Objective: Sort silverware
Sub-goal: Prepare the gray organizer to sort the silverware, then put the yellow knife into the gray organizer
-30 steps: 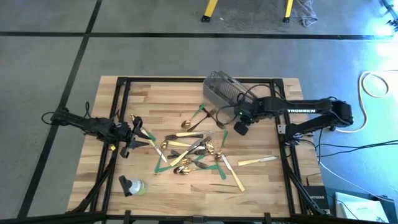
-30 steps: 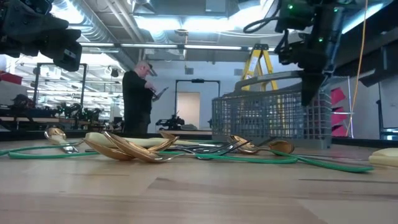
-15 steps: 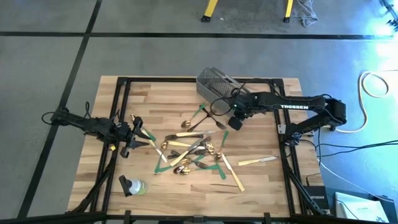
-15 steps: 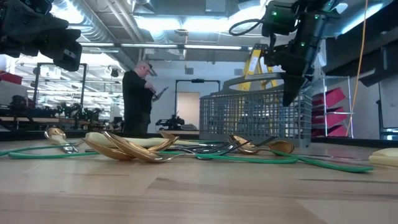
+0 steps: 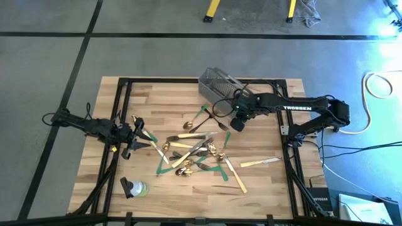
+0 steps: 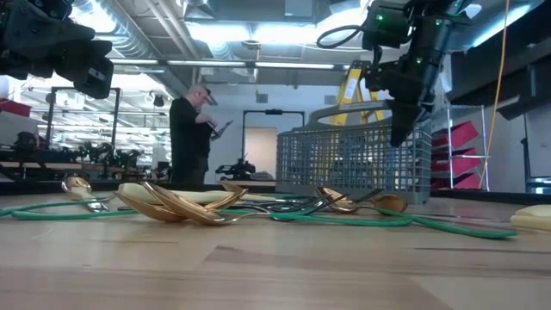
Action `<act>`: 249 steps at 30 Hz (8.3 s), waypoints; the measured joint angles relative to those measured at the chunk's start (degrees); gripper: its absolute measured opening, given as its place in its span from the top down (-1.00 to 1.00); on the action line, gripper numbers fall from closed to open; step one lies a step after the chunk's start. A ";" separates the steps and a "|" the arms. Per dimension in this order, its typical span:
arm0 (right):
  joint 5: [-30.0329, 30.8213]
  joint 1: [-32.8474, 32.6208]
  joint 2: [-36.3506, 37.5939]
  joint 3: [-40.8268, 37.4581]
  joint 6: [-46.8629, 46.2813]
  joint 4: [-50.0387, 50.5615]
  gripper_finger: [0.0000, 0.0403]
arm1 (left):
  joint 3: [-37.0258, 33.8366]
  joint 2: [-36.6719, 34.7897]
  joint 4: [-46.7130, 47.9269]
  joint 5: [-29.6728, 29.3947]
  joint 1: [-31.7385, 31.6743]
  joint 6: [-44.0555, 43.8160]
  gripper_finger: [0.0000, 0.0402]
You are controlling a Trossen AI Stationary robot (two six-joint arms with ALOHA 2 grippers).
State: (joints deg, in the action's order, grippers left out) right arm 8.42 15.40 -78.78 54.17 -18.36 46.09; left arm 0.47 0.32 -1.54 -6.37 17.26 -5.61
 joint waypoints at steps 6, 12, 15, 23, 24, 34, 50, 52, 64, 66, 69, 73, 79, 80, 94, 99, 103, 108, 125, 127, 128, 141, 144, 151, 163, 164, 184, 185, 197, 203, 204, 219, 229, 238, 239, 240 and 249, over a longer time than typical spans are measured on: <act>-0.47 0.02 0.02 0.80 -0.42 1.23 0.56 | 0.00 0.00 0.01 0.00 0.01 0.00 0.54; -0.47 -0.04 0.02 4.66 0.11 5.16 0.34 | 0.00 0.00 0.02 -0.02 0.02 0.00 0.54; 0.04 -0.04 0.04 6.94 0.79 7.89 0.26 | 0.00 0.00 0.00 -0.02 0.00 0.00 0.54; 2.61 -0.04 0.09 11.39 1.80 16.01 0.20 | 0.00 0.00 0.01 -0.02 0.01 0.00 0.54; 2.65 -0.07 0.09 11.96 1.78 17.38 0.20 | 0.00 -0.01 0.00 -0.02 0.00 0.00 0.54; 6.95 -16.50 1.51 13.50 -8.80 18.00 0.25 | -0.02 0.00 0.00 -0.02 0.02 0.00 0.54; 0.74 -52.40 0.74 -2.06 -14.82 6.54 0.28 | 0.00 0.00 0.00 -0.04 0.00 0.00 0.54; 0.60 -54.66 0.13 -4.16 -10.72 1.72 0.28 | 0.00 0.00 -0.17 -0.33 0.00 0.00 0.54; -0.75 -49.25 -7.03 -9.35 -4.99 -9.12 0.28 | 0.00 0.00 -0.61 -0.48 0.00 6.50 0.54; -1.13 -48.11 -7.86 -9.42 -4.73 -8.91 0.28 | 0.00 0.00 -0.98 -0.47 0.02 7.19 0.54; -1.13 -47.50 -7.98 -9.42 -4.71 -9.47 0.28 | -0.01 0.00 -2.16 -1.68 -0.04 7.74 0.54; -0.68 -47.63 -8.01 -9.40 -5.21 -11.57 0.28 | 0.00 0.00 -1.91 -0.99 -0.04 7.12 0.54; -0.91 -47.63 -8.02 -9.40 -3.59 -9.78 0.28 | 0.00 0.00 -1.88 0.15 -0.04 6.49 0.54; -0.93 -47.63 -8.00 -9.40 -3.50 -9.03 0.28 | 0.00 0.00 -1.90 0.15 -0.04 6.49 0.54; -1.83 -47.63 -8.00 -9.40 -2.20 -9.47 0.28 | 0.00 0.00 -1.86 -0.37 -0.04 6.48 0.54; -1.92 -47.63 -8.00 -9.40 -2.24 -9.47 0.28 | -0.02 0.00 -1.86 -0.39 -0.04 6.47 0.54; -1.92 -47.63 -8.00 -9.40 -2.41 -9.47 0.28 | 0.00 0.00 -1.86 -0.39 -0.04 6.47 0.54; -2.05 -47.63 -8.64 -9.35 -3.32 -9.49 0.28 | 0.00 0.00 -1.72 -0.39 -0.04 6.47 0.54; -1.92 -47.69 -12.68 -9.12 -2.77 -9.08 0.37 | 0.00 0.00 -0.28 -0.39 -0.04 5.53 0.54; -1.94 -47.69 -12.70 -9.18 -2.53 -9.30 0.43 | 0.00 0.00 -0.28 -0.39 -0.04 5.44 0.54; -1.94 -47.69 -12.72 -9.18 -2.35 -9.32 0.47 | -0.02 0.00 -0.31 -0.39 -0.04 5.42 0.54; -0.33 -47.67 -12.79 -9.29 -2.13 -9.01 0.63 | 0.00 0.00 -0.37 -0.39 -0.02 5.40 0.54; -0.37 -47.67 -12.94 -8.67 -2.13 -8.44 0.62 | 0.00 0.00 -0.37 -0.39 -0.04 5.40 0.54; 0.01 -47.58 -13.00 -5.72 -2.11 -7.76 0.65 | 0.00 0.00 -0.37 -0.39 -0.03 5.40 0.54; -0.47 -47.58 -12.98 -0.34 -2.18 -3.23 0.65 | -0.01 0.00 -0.37 -0.39 -0.04 5.39 0.54; -0.47 -47.58 -12.98 0.48 -2.18 -2.83 0.65 | 0.00 -0.01 -0.37 -0.39 -0.02 5.39 0.54; -0.48 -37.24 -11.39 26.47 18.23 13.54 0.66 | 0.00 -0.02 -0.07 -0.29 -0.02 4.90 0.54; -0.48 -36.40 -10.91 27.77 19.67 14.06 0.66 | 0.00 0.00 -0.05 -0.24 -0.02 4.09 0.54; -0.31 -24.39 2.78 31.63 30.90 10.33 0.66 | 0.00 -0.02 -0.02 -0.20 -0.04 2.82 0.54; -6.18 -16.23 7.96 31.09 36.69 1.33 0.66 | 0.00 -0.01 -0.02 -0.22 -0.04 2.80 0.54; -8.02 -14.83 8.74 30.40 36.98 -0.17 0.66 | -0.01 -0.02 -0.02 -0.22 -0.04 2.76 0.54; -21.94 5.65 22.72 5.07 35.46 -21.03 0.66 | -0.01 -0.02 0.02 0.02 -0.04 2.62 0.54; -20.02 10.19 31.67 -12.96 30.00 -37.36 0.66 | 0.00 0.00 0.02 0.02 -0.04 3.02 0.54; -12.78 10.16 32.65 -22.64 27.99 -48.19 0.66 | 0.00 0.00 0.02 0.02 -0.04 3.52 0.54; -12.37 10.16 32.65 -23.26 27.95 -49.35 0.66 | 0.00 -0.02 0.02 0.02 -0.02 3.50 0.54; -12.09 10.16 32.65 -23.71 27.73 -49.95 0.66 | 0.00 0.00 0.02 0.02 -0.04 3.46 0.54; -9.15 10.15 32.62 -26.49 26.09 -51.11 0.66 | 0.00 0.00 0.02 0.02 -0.04 3.30 0.54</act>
State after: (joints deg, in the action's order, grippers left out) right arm -0.73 25.55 -46.16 27.68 7.73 -5.02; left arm 0.47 0.32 -1.52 -6.35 17.21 -2.31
